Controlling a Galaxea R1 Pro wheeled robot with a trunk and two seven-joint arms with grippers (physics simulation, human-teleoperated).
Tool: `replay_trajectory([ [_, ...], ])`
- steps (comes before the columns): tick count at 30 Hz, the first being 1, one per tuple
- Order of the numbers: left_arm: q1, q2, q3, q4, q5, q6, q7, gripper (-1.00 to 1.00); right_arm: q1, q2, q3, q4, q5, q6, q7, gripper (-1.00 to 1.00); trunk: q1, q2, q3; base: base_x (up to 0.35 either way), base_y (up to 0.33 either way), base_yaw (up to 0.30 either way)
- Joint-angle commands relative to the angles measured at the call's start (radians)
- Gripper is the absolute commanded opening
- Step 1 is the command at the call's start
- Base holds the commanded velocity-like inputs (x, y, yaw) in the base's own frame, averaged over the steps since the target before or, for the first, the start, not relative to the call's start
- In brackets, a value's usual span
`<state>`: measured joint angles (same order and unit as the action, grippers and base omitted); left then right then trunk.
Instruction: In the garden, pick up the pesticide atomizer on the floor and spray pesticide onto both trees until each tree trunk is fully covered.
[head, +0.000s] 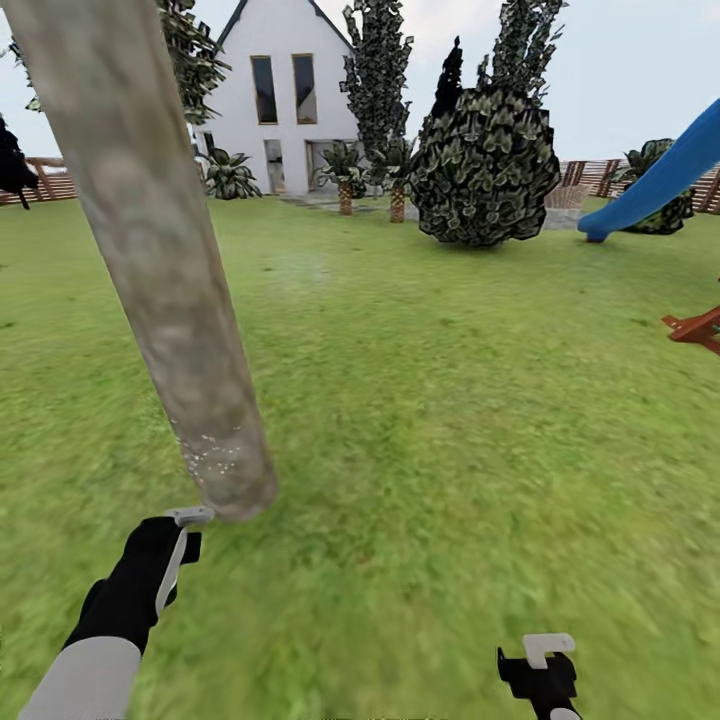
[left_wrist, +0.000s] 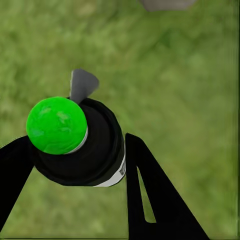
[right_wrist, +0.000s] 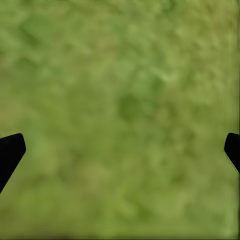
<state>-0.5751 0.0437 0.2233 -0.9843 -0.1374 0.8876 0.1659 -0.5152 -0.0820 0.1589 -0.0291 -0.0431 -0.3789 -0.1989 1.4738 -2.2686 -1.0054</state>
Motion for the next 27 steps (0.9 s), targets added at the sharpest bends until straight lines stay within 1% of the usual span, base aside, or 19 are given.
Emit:
replay_trajectory([
  [1, -0.003, -0.001, 0.001, -0.002, -0.009, 0.005, -0.003, -1.00, 0.000, 0.000, 0.008, 0.000, -0.004, -0.002, -0.004, 1.00, 0.000, 0.000, -0.001, -0.039, -0.266, 0.214],
  [6, -0.013, -0.001, 0.001, -0.018, -0.009, 0.004, -0.003, -1.00, 0.000, 0.001, 0.008, 0.000, -0.003, -0.002, -0.004, 1.00, 0.000, 0.000, -0.001, 0.135, -0.231, 0.263],
  [10, -0.021, -0.010, -0.001, -0.030, -0.007, 0.004, -0.004, -1.00, 0.000, 0.000, 0.008, 0.000, -0.004, -0.002, -0.004, 1.00, 0.000, 0.000, -0.001, 0.213, -0.131, 0.276],
  [11, -0.033, -0.005, -0.002, -0.039, -0.007, 0.005, -0.008, -1.00, 0.000, 0.000, 0.008, 0.000, -0.004, -0.002, -0.004, 1.00, 0.000, 0.000, -0.001, 0.055, -0.024, 0.276],
  [12, -0.054, 0.003, -0.001, -0.046, -0.008, 0.009, -0.010, -1.00, 0.000, 0.000, 0.008, 0.000, -0.004, -0.002, -0.004, 1.00, 0.000, 0.000, -0.001, 0.023, -0.010, 0.276],
  [14, -0.154, 0.020, -0.002, -0.050, -0.015, 0.026, -0.015, -1.00, 0.000, -0.001, 0.008, 0.000, -0.004, -0.002, -0.004, 1.00, 0.000, 0.000, -0.001, 0.005, -0.002, 0.190],
  [16, -0.232, 0.026, -0.003, -0.051, -0.015, 0.078, -0.017, -1.00, 0.000, -0.001, 0.008, 0.000, -0.004, -0.002, -0.004, 1.00, 0.000, 0.000, -0.001, 0.001, -0.001, 0.048],
  [17, -0.285, 0.030, -0.004, -0.051, -0.015, 0.102, -0.018, -1.00, 0.000, -0.001, 0.008, 0.000, -0.004, -0.002, -0.004, 1.00, 0.000, 0.000, -0.001, 0.000, 0.000, 0.011],
  [18, -0.301, 0.037, -0.004, -0.050, -0.016, 0.108, -0.018, -1.00, 0.000, -0.001, 0.008, 0.000, -0.004, -0.002, -0.004, 1.00, 0.000, 0.000, -0.001, 0.000, 0.000, 0.006],
  [19, -0.312, 0.074, -0.004, -0.045, -0.012, 0.115, -0.020, -1.00, 0.000, -0.002, 0.008, 0.000, -0.003, -0.003, -0.004, 1.00, 0.000, 0.000, -0.001, 0.000, 0.000, 0.002],
  [20, -0.312, 0.096, -0.004, -0.040, -0.009, 0.116, -0.022, -1.00, 0.000, -0.002, 0.008, 0.000, -0.003, -0.003, -0.004, 1.00, 0.000, 0.000, -0.001, 0.000, 0.000, 0.000],
  [22, -0.305, 0.119, -0.006, -0.035, -0.006, 0.115, -0.023, -1.00, 0.000, -0.002, 0.008, 0.000, -0.003, -0.003, -0.004, 1.00, 0.000, 0.000, -0.001, 0.000, 0.000, 0.000],
  [24, -0.301, 0.122, -0.008, -0.035, -0.006, 0.110, -0.023, -1.00, 0.000, -0.002, 0.008, 0.000, -0.003, -0.003, -0.004, 1.00, 0.000, 0.000, -0.001, 0.000, 0.000, 0.000],
  [26, -0.299, 0.119, -0.008, -0.034, -0.006, 0.110, -0.024, -1.00, 0.000, -0.002, 0.008, 0.000, -0.004, -0.003, -0.004, 1.00, 0.000, 0.000, -0.001, 0.000, 0.000, 0.000],
  [27, -0.297, 0.115, -0.014, -0.034, -0.005, 0.109, -0.036, -1.00, 0.000, -0.002, 0.008, 0.000, -0.004, -0.003, -0.004, 1.00, 0.000, 0.000, -0.001, 0.000, 0.000, 0.000],
])
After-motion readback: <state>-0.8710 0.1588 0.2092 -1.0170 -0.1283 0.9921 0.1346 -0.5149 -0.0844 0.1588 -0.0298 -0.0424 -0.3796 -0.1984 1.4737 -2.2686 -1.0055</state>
